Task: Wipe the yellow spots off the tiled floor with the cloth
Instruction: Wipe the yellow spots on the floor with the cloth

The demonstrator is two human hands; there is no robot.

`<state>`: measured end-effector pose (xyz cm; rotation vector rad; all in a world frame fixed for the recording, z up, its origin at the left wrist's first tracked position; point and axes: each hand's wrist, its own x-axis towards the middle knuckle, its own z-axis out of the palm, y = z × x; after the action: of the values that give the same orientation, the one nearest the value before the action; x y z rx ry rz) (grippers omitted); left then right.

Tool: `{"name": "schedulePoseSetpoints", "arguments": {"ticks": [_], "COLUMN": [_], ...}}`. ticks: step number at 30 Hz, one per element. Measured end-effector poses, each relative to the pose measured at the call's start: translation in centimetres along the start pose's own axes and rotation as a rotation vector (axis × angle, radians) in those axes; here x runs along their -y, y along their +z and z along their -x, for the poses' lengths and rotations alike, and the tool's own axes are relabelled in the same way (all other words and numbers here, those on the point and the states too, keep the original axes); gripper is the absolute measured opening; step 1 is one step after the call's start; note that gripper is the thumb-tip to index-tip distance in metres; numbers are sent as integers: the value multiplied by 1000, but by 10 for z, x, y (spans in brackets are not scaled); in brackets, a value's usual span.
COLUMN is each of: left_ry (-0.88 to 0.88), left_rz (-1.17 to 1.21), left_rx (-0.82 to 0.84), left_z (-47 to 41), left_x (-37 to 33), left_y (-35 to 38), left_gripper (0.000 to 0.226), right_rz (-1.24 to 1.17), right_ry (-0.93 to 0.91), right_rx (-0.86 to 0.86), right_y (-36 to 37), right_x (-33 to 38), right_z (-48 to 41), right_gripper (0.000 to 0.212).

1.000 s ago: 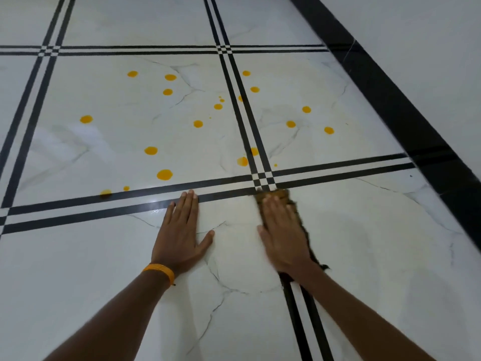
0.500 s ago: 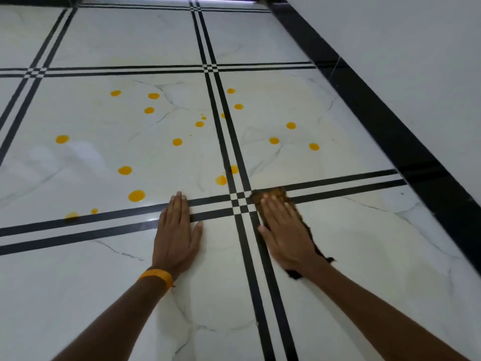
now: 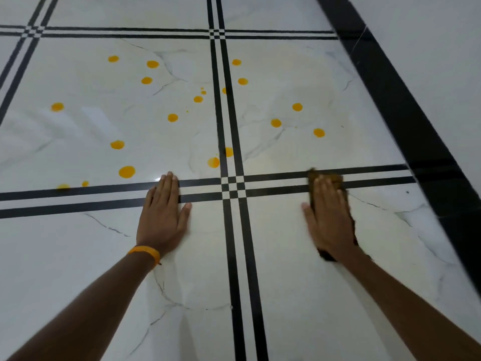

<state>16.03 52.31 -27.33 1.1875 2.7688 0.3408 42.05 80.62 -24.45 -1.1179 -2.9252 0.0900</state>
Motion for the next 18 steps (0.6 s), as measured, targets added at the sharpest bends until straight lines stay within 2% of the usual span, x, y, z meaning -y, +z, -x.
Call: {"name": "schedulePoseSetpoints", "arguments": {"ticks": [2,4,5,8,10,11,12,14,16,18], "left_ry": [3,15,14,15,23,27,26,21,29,32], "left_rz": [-5,-16,-16,-13,-21,-28,-30,-41,-54,-48], "left_rx": [-10,-22,-22,-24,-19,-15,-18,-30,-34,-20], "left_z": [-1,0,0,-1,0,1,1,0,0,-2], "left_x": [1,0,0,2,2,1,0,0,-1,1], "left_y": [0,2,2,0,-1,0,0,0,2,2], "left_gripper": [72,72,72,72,72,73,73,73,73,74], "right_rz": [-35,-44,-43,-57,-88,-79,-56,-43,-61,-56], "right_ry": [184,241,179,-191,-332,-352,-318,-97,88,29], "right_rx": [-4,-27,-35,19,112,101,54,-6,-19,-1], "right_y": [1,3,6,11,9,9,10,12,11,11], "right_x": [1,41,66,119,109,93,76,47,47,87], "right_z": [-44,-68,-68,-8,40,48,44,15,-22,-36], "right_gripper": [82,85,83,78,76,75,74,78,84,86]}}
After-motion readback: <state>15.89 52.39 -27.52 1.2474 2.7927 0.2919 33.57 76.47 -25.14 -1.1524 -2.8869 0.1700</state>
